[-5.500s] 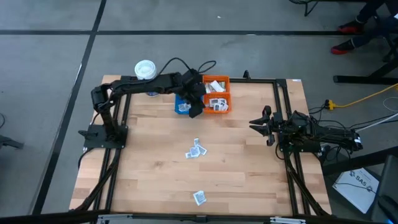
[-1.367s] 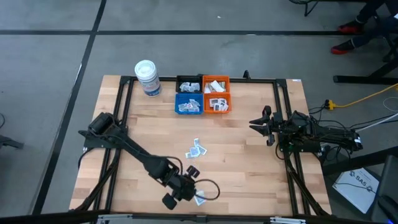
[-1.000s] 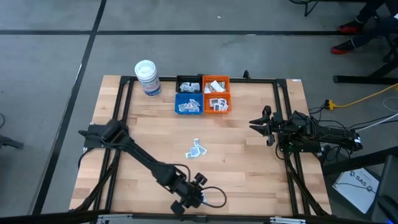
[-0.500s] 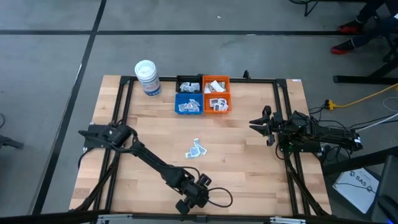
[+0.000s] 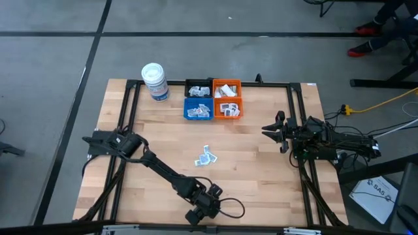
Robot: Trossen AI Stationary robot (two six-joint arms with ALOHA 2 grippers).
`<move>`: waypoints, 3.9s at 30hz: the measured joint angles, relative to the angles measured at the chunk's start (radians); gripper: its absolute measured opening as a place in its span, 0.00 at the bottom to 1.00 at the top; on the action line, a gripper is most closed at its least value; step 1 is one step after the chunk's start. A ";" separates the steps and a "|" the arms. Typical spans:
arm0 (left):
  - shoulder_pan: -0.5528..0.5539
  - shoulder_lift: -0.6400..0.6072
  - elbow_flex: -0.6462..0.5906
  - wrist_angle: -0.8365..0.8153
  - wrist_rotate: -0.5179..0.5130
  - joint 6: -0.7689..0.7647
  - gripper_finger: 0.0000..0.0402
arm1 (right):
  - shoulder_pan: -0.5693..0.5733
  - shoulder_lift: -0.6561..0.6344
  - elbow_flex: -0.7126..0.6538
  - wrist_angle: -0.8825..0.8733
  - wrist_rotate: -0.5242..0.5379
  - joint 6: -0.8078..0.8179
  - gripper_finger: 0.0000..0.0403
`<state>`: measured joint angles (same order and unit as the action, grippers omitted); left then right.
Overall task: Pick & Place First Aid Supplies
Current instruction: Put the towelette pack into the bottom orange bin, then put the alcohol pad into the black bin
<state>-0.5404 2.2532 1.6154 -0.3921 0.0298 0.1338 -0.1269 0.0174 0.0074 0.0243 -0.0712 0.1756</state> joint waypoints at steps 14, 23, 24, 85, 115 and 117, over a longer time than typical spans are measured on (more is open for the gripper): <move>0.026 0.004 -0.002 -0.016 0.009 -0.105 0.17 | 0.000 0.000 0.000 0.000 0.000 0.000 0.25; 0.100 -0.039 -0.013 0.046 0.227 -0.221 0.04 | 0.000 0.000 0.000 0.000 0.000 0.000 0.25; 0.112 -0.056 -0.012 0.054 0.270 -0.222 0.04 | 0.000 0.000 0.000 0.000 0.000 0.000 0.25; 0.822 -0.214 0.124 -0.091 0.162 0.004 0.03 | 0.000 0.000 0.000 0.000 0.000 0.000 0.25; 0.903 -0.132 0.155 -0.128 -0.030 0.116 0.40 | 0.000 0.000 0.000 0.000 0.000 0.000 0.25; 0.903 -0.132 0.155 -0.130 -0.043 0.118 0.44 | 0.000 0.000 0.000 0.000 0.000 0.000 0.25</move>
<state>0.3626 2.1216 1.7702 -0.5219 -0.0134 0.2517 -0.1268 0.0176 0.0074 0.0242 -0.0714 0.1756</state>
